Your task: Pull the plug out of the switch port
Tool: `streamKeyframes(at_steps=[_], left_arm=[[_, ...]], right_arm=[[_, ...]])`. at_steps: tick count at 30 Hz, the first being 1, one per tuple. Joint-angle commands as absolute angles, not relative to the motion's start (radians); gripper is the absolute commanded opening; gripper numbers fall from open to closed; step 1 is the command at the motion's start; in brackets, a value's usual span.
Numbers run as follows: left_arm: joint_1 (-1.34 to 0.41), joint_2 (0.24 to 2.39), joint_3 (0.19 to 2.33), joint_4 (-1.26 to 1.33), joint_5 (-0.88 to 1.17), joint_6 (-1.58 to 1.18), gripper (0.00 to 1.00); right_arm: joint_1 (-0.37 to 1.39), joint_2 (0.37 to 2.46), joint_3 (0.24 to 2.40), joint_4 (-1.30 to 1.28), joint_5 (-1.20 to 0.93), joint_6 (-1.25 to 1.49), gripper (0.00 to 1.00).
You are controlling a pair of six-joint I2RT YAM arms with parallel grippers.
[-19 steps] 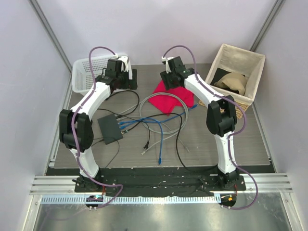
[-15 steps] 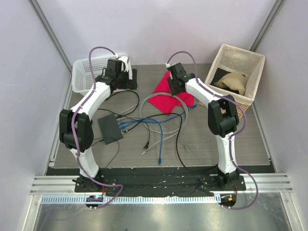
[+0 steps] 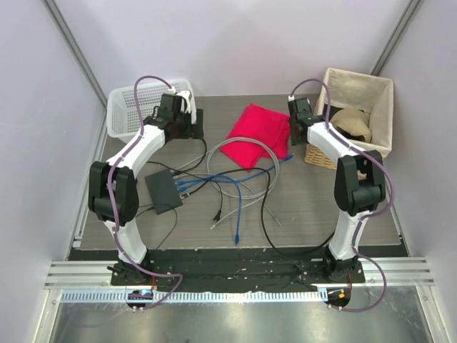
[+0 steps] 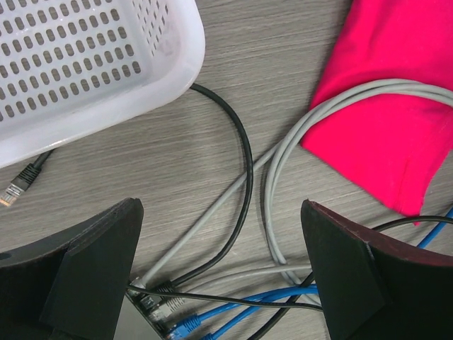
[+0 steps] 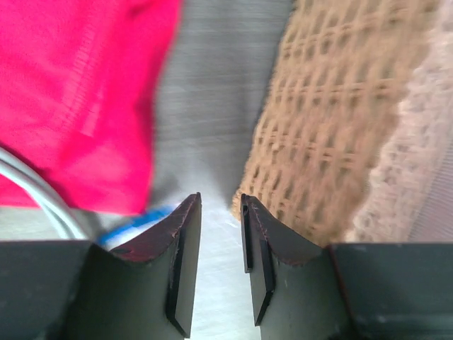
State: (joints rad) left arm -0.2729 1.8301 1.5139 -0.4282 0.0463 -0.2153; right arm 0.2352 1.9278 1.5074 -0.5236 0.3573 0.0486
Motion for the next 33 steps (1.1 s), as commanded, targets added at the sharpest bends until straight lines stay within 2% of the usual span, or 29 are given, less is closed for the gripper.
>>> streamKeyframes(at_steps=[1, 7, 10, 12, 13, 16, 22, 26, 30, 32, 33], left_arm=[[-0.271, 1.807, 1.534, -0.397, 0.049, -0.242, 0.99], [-0.272, 1.838, 1.566, -0.417, 0.055, -0.247, 0.98], [-0.270, 1.821, 1.565, -0.413, 0.063, -0.252, 0.98], [-0.272, 1.807, 1.565, -0.405, 0.072, -0.249, 0.98], [-0.272, 1.801, 1.566, -0.405, 0.078, -0.242, 0.97], [-0.272, 1.772, 1.586, -0.436, 0.120, -0.192, 0.98], [-0.272, 1.698, 1.523, -0.489, 0.202, -0.095, 1.00], [-0.273, 1.681, 1.584, -0.706, 0.177, 0.065, 1.00], [-0.270, 1.666, 1.680, -0.840, 0.078, 0.162, 1.00], [-0.272, 1.661, 1.715, -0.885, 0.074, 0.170, 1.00], [-0.272, 1.654, 1.715, -0.894, 0.074, 0.161, 1.00]], right_arm=[[0.213, 1.799, 1.428, -0.491, 0.408, 0.011, 0.36], [0.213, 1.712, 1.350, -0.491, 0.396, 0.006, 0.36], [0.213, 1.683, 1.379, -0.495, 0.272, -0.032, 0.38], [0.227, 1.692, 1.449, -0.523, 0.065, -0.073, 0.48], [0.247, 1.706, 1.477, -0.534, 0.023, -0.087, 0.56], [0.330, 1.726, 1.560, -0.571, -0.074, -0.182, 0.66], [0.382, 1.761, 1.667, -0.606, -0.144, -0.224, 0.76], [0.380, 1.818, 1.776, -0.678, -0.215, -0.270, 0.76], [0.380, 1.827, 1.776, -0.692, -0.296, -0.307, 0.75], [0.382, 1.836, 1.734, -0.696, -0.347, -0.328, 0.68], [0.382, 1.854, 1.714, -0.686, -0.353, -0.324, 0.60]])
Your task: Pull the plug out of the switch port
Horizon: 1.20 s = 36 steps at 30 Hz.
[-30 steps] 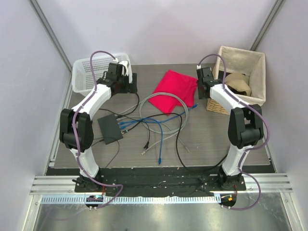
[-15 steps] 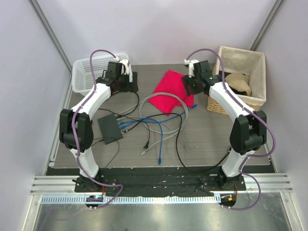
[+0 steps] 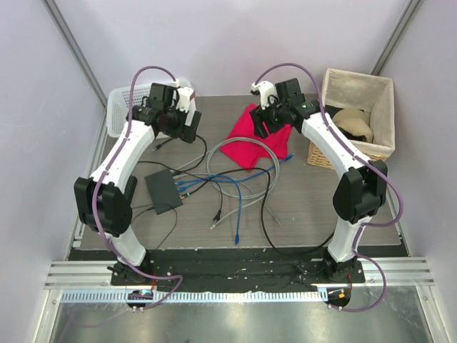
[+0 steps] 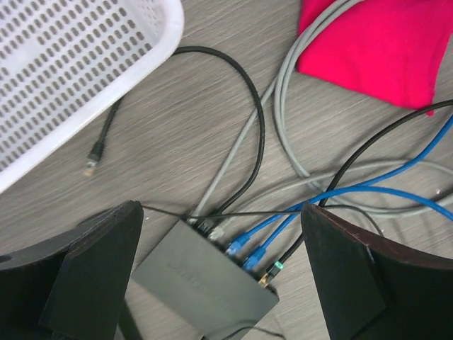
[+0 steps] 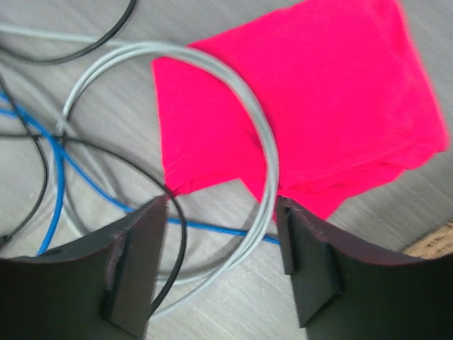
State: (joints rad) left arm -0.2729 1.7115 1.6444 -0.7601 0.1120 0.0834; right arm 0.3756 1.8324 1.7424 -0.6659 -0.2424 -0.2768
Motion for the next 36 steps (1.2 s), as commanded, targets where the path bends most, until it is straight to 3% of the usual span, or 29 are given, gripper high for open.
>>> streamKeyframes(at_steps=[1, 4, 6, 14, 21, 30, 33, 35, 36], left_arm=[[-0.272, 1.648, 1.698, -0.902, 0.069, 0.155, 1.00], [-0.270, 1.589, 1.608, -0.914, 0.022, 0.140, 1.00], [-0.270, 1.507, 1.534, -0.888, 0.006, 0.149, 1.00], [-0.242, 1.356, 1.217, -0.870, -0.107, 0.210, 0.99], [-0.177, 1.295, 1.106, -0.884, -0.124, 0.272, 1.00], [-0.112, 1.457, 1.146, -0.920, -0.057, 0.131, 1.00], [-0.100, 1.511, 1.169, -0.908, -0.023, 0.072, 1.00], [-0.095, 1.552, 1.178, -0.876, -0.006, 0.035, 1.00], [-0.095, 1.563, 1.192, -0.867, -0.006, 0.023, 1.00]], right_arm=[[0.380, 1.867, 1.694, -0.669, -0.351, -0.315, 0.55], [0.345, 1.957, 1.681, -0.615, -0.391, -0.200, 0.38], [0.299, 2.003, 1.721, -0.568, -0.440, -0.103, 0.33], [0.219, 2.285, 1.977, -0.449, -0.371, 0.014, 0.27], [0.193, 2.581, 2.313, -0.411, -0.094, 0.057, 0.26], [0.186, 2.580, 2.444, -0.261, 0.172, 0.021, 0.16], [0.186, 2.495, 2.379, -0.264, 0.154, 0.037, 0.20], [0.186, 2.420, 2.323, -0.287, 0.050, 0.031, 0.33], [0.187, 2.398, 2.309, -0.302, -0.059, 0.031, 0.46]])
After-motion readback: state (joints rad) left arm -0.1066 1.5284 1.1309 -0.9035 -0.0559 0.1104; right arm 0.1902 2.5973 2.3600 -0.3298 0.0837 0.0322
